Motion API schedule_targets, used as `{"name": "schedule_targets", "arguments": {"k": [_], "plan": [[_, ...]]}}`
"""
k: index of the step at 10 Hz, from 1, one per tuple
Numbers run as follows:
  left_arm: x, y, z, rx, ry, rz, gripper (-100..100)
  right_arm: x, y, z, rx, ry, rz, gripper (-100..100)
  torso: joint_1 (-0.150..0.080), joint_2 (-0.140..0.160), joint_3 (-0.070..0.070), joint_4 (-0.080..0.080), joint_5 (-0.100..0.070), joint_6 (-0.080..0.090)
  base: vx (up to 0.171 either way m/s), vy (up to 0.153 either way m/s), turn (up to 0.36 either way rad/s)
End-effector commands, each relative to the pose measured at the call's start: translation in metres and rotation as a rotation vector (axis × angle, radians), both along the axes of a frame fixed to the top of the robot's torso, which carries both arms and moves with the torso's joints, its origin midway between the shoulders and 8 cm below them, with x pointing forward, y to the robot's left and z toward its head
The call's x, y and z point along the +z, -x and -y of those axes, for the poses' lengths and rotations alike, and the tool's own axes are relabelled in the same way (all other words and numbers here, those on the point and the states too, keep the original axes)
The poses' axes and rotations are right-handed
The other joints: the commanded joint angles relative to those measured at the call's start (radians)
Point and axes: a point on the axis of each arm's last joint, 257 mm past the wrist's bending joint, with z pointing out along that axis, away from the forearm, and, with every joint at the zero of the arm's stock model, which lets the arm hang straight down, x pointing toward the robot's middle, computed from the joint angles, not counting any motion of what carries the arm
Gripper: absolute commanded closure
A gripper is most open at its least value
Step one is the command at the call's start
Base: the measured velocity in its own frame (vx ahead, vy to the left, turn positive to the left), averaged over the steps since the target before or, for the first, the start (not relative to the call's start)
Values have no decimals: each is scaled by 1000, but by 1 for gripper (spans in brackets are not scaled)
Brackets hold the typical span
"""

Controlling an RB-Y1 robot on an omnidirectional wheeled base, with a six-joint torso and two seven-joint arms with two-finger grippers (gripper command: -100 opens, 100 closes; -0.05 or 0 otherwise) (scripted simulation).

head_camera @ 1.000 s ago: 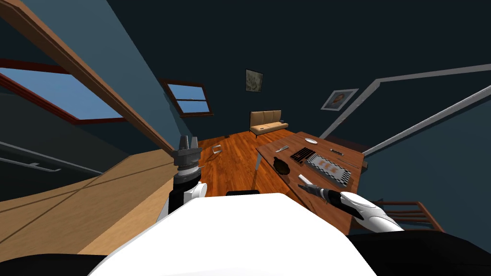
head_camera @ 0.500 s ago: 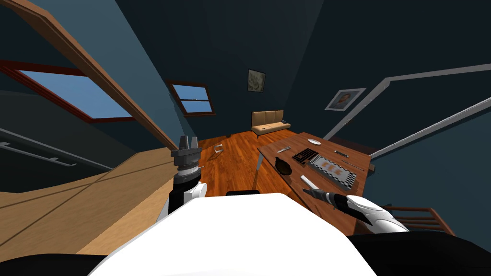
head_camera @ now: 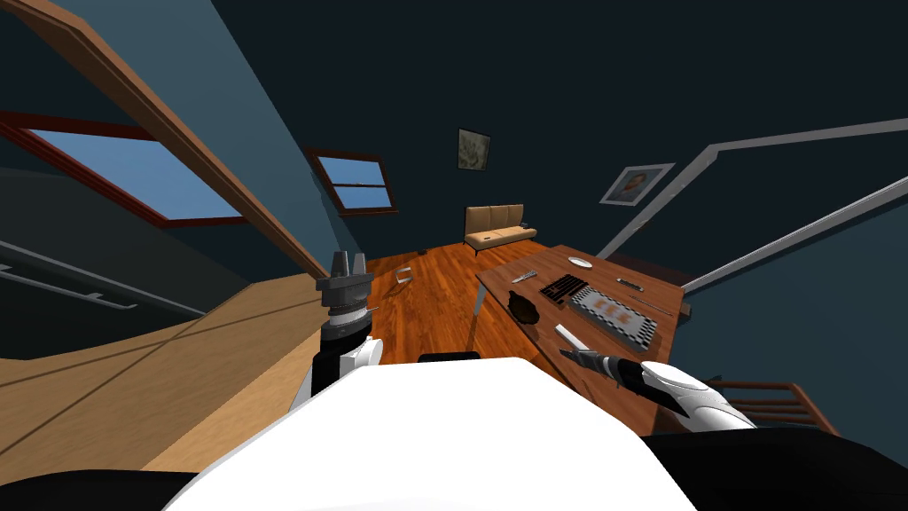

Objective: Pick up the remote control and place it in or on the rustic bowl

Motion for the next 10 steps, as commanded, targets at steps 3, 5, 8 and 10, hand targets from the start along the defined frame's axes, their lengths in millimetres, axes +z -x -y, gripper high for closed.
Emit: {"name": "schedule_targets", "arguments": {"k": [3, 5, 8, 10], "plan": [[0, 0, 0, 0, 0, 0, 0, 8, 28, 25, -21, 38, -55, -100, 1, -5, -2, -1, 1, 0, 81, 12, 28], [0, 0, 0, 0, 0, 0, 0, 15, 50, 46, -47, 68, -98, -100, 1, -11, -6, -2, 0, -1, 151, 14, 37], [0, 0, 0, 0, 0, 0, 0, 21, 69, 55, -38, 88, -142, -100, -1, -1, -1, 0, 0, 0, 39, -11, 26], [0, 0, 0, 0, 0, 0, 0, 22, 78, 59, -33, 96, -165, -100, -2, -8, -4, -2, 0, -1, 119, -35, 60]]}}
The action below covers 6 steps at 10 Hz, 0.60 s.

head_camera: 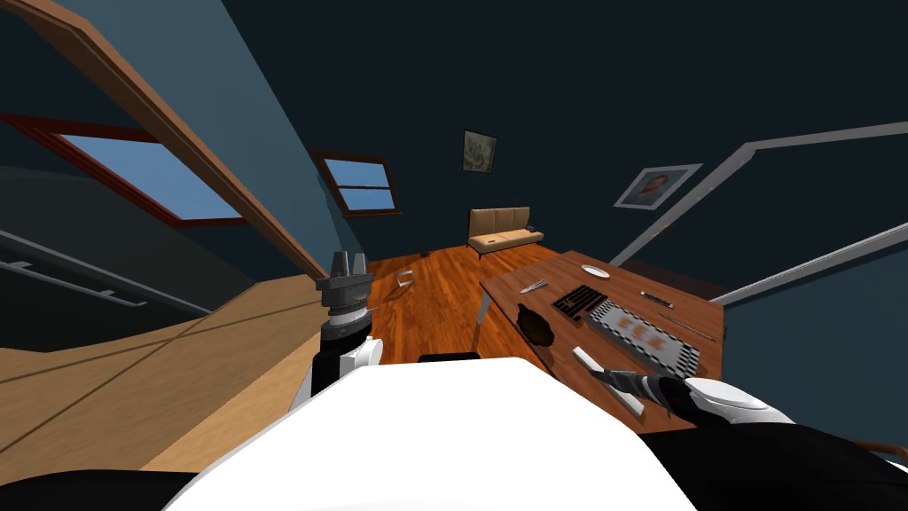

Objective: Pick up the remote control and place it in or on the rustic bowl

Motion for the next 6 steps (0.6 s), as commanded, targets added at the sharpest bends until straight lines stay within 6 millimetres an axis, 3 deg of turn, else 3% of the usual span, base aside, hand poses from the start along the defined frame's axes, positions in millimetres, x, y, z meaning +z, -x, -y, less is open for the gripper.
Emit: {"name": "schedule_targets", "arguments": {"k": [1, 3, 6], "plan": [[0, 0, 0, 0, 0, 0, 0, 1, 3, -1, 0, 3, -4, -100, 0, 0, 0, 0, 0, 0, 48, -10, -8], [0, 0, 0, 0, 0, 0, 0, -2, 21, 0, 29, 12, -64, -100, 1, 2, 1, 1, 0, 0, 87, -42, 97], [0, 0, 0, 0, 0, 0, 0, -11, 44, -6, 99, 17, -151, -100, -4, 1, 1, 0, -1, 0, 71, -98, 109]]}}
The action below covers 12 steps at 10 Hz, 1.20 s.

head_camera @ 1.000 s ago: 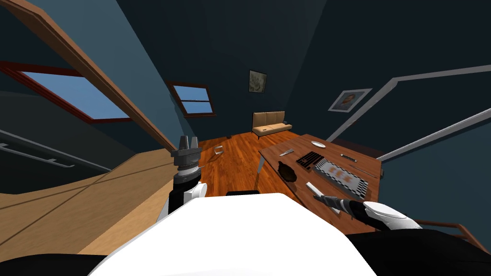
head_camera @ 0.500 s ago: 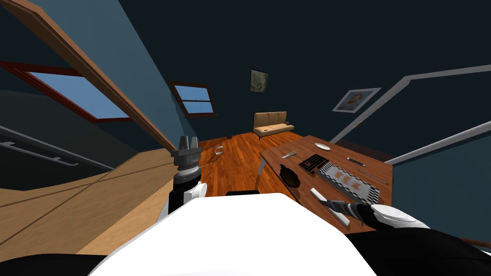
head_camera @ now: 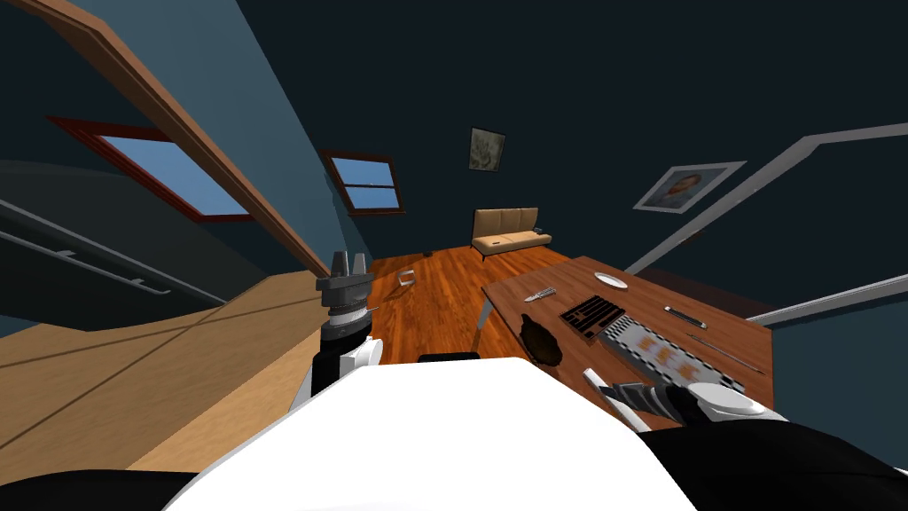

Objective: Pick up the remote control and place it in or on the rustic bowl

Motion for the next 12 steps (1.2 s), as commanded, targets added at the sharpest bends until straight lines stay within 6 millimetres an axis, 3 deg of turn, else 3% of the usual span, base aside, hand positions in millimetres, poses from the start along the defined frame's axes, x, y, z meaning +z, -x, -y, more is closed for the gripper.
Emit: {"name": "schedule_targets", "arguments": {"k": [1, 7, 9, 10, 11, 12], "plan": [[0, 0, 0, 0, 0, 0, 0, -5, 9, -6, 34, -2, -34, -100, 0, 0, 0, 0, 0, 0, 11, -107, 37], [0, 0, 0, 0, 0, 0, 0, -40, 57, -46, 213, -45, -190, -100, 2, 3, 2, 1, 0, 1, 15, -99, 31], [0, 0, 0, 0, 0, 0, 0, -47, 67, -55, 247, -57, -218, -100, 2, 4, 2, 1, 0, 1, -11, -75, 15], [0, 0, 0, 0, 0, 0, 0, -43, 63, -50, 228, -51, -204, -100, 3, 5, 3, 1, 0, 1, -8, -35, 6], [0, 0, 0, 0, 0, 0, 0, -43, 64, -50, 232, -52, -206, 0, 5, 4, 3, 1, 1, 1, -1, -7, 0], [0, 0, 0, 0, 0, 0, 0, -46, 71, -52, 257, -43, -210, -100, 7, 4, 2, 1, 1, 1, -43, -18, 214]]}}
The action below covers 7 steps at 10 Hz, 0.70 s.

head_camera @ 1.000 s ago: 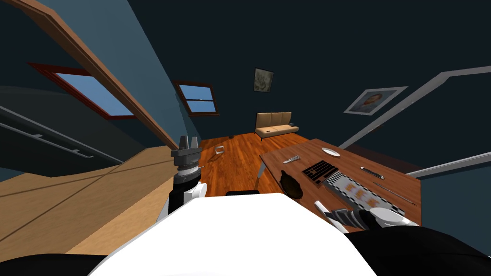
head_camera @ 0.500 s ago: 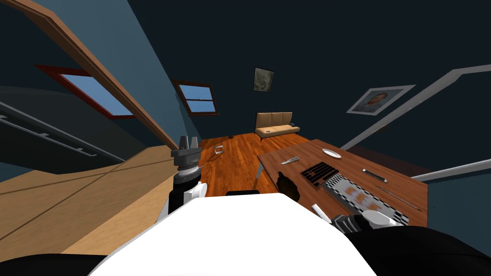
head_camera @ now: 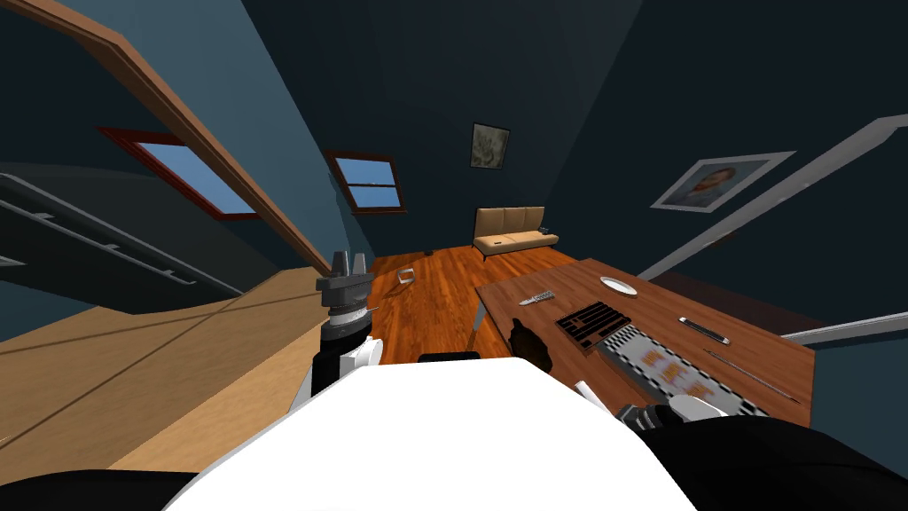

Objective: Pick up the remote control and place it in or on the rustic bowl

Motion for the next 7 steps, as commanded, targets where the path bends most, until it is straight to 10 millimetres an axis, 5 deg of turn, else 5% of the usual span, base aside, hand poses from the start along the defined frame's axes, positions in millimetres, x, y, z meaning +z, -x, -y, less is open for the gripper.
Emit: {"name": "schedule_targets", "arguments": {"k": [1, 7], "plan": [[0, 0, 0, 0, 0, 0, 0, -3, 3, -4, 1, -5, 4, -100, 0, 0, 0, 0, 0, 0, -44, -23, 171], [0, 0, 0, 0, 0, 0, 0, -7, 0, -15, -48, -30, 48, -100, 0, 0, 0, 0, 0, 1, -24, -10, 62]]}}
